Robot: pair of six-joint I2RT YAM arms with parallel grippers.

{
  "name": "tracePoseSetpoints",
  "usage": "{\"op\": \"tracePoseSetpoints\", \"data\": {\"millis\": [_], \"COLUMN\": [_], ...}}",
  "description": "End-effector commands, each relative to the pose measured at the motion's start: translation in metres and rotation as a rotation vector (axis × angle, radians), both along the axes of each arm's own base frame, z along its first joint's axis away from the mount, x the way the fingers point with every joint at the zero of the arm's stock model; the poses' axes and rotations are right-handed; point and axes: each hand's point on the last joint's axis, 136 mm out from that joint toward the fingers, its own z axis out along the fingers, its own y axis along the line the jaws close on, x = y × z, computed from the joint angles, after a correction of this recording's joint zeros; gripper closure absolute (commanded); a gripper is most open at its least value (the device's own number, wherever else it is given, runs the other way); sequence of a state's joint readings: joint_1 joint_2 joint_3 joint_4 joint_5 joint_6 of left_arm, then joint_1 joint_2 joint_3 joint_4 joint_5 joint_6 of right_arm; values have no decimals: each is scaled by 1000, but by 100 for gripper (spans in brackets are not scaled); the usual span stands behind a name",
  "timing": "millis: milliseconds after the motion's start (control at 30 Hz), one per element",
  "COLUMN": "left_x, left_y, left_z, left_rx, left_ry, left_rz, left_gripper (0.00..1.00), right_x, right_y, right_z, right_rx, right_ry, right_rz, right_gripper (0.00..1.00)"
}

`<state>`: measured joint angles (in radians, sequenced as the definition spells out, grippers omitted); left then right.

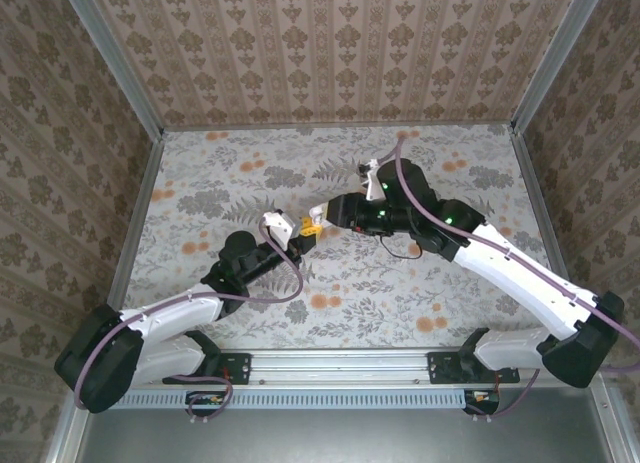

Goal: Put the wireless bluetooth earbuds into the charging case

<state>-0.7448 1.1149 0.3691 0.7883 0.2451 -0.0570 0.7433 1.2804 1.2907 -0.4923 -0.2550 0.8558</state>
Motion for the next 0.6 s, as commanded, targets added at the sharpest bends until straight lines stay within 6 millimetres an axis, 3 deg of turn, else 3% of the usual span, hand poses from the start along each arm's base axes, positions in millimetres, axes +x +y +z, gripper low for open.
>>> {"op": "tracePoseSetpoints", "data": {"millis": [0, 567], "left_x": [3, 0], "left_y": [-1, -3], "left_z": [25, 24], "left_rx": [-27, -10], "left_ry": [-59, -58], "left_rz": [6, -16], "left_gripper": [100, 100], "right_x": [-5, 9], "right_y": [-5, 18], "right_z": [-23, -41], "right_rx": [-173, -275], "right_ry": [23, 59], "right_rz": [20, 93], "right_gripper": [54, 61]}}
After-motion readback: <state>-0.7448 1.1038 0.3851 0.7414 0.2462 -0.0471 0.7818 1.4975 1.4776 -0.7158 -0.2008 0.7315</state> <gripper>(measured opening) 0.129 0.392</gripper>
